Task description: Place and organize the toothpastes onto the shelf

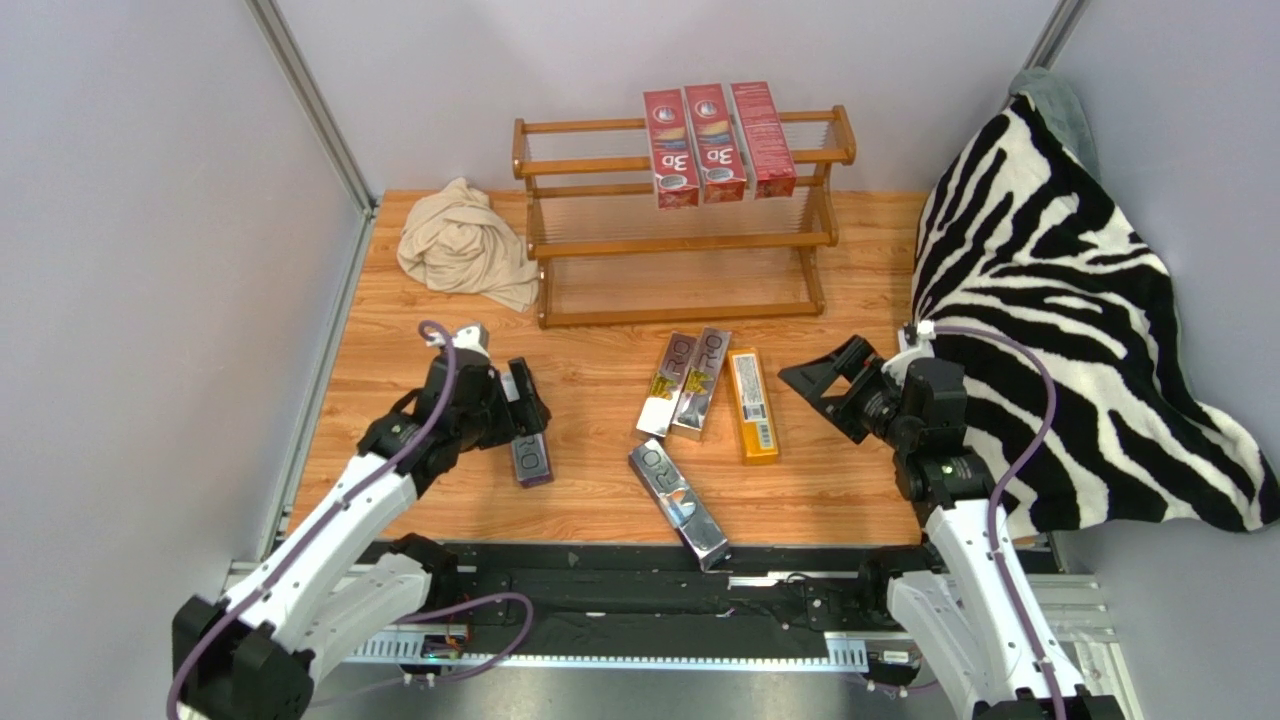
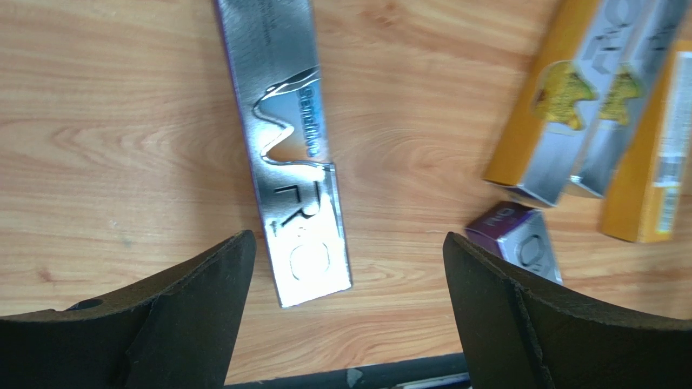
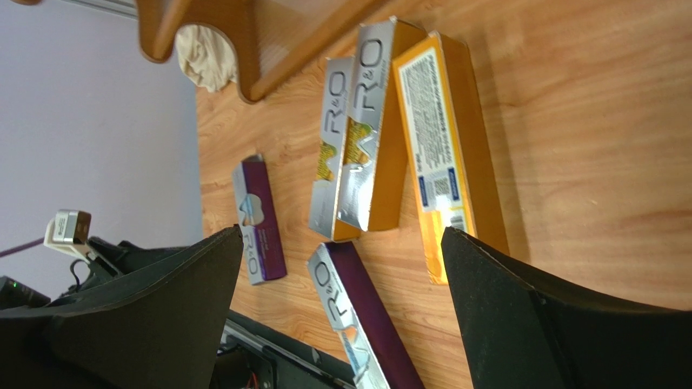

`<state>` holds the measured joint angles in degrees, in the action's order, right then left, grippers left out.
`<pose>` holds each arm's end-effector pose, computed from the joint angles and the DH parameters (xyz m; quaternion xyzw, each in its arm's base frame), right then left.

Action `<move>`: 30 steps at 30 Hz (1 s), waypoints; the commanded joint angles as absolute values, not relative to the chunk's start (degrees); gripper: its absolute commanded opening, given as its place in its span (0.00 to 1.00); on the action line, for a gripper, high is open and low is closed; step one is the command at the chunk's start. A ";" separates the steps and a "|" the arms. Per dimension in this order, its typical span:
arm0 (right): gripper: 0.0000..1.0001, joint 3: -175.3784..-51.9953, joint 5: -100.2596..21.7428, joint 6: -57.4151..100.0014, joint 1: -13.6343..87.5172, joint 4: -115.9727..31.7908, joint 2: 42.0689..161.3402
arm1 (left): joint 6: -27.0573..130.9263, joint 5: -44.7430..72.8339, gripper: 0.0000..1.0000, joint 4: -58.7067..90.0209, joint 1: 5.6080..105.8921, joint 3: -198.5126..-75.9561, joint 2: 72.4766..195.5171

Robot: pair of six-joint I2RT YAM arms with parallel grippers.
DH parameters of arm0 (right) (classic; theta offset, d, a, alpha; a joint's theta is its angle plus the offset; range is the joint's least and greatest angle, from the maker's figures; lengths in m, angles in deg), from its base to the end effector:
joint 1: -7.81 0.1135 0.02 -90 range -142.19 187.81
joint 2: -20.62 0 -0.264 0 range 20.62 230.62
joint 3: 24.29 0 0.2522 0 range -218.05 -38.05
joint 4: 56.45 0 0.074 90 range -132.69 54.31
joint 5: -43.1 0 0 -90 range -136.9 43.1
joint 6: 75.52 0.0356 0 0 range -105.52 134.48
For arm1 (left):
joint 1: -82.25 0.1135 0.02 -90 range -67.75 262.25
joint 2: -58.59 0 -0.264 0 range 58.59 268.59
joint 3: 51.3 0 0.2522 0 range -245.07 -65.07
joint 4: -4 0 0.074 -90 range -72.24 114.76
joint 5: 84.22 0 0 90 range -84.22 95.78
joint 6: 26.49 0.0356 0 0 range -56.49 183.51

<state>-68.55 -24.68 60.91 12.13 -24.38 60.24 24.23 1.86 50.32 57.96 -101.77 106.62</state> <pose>0.1615 0.0257 0.2530 0.2079 0.8185 0.3672 0.3898 0.1599 -0.0695 0.2446 -0.1332 0.9100 -0.1794 0.3493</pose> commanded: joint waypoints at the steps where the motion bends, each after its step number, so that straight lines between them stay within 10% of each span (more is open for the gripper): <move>1: 0.98 -66.36 -24.31 57.99 12.38 -23.61 59.12 | 24.14 -2.21 0.95 51.25 57.82 -105.40 114.65; 23: 0.97 -60.99 -18.42 57.81 13.79 -28.35 59.29 | 23.26 -2.65 0.73 45.18 57.82 -107.60 139.62; 30: 0.97 -59.67 -17.55 59.21 19.49 -33.53 60.70 | 23.87 -0.11 0.47 43.69 57.82 -107.17 139.01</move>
<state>-60.01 -19.28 58.47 16.28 -26.89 60.24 23.53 -1.61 45.64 57.96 -106.28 139.49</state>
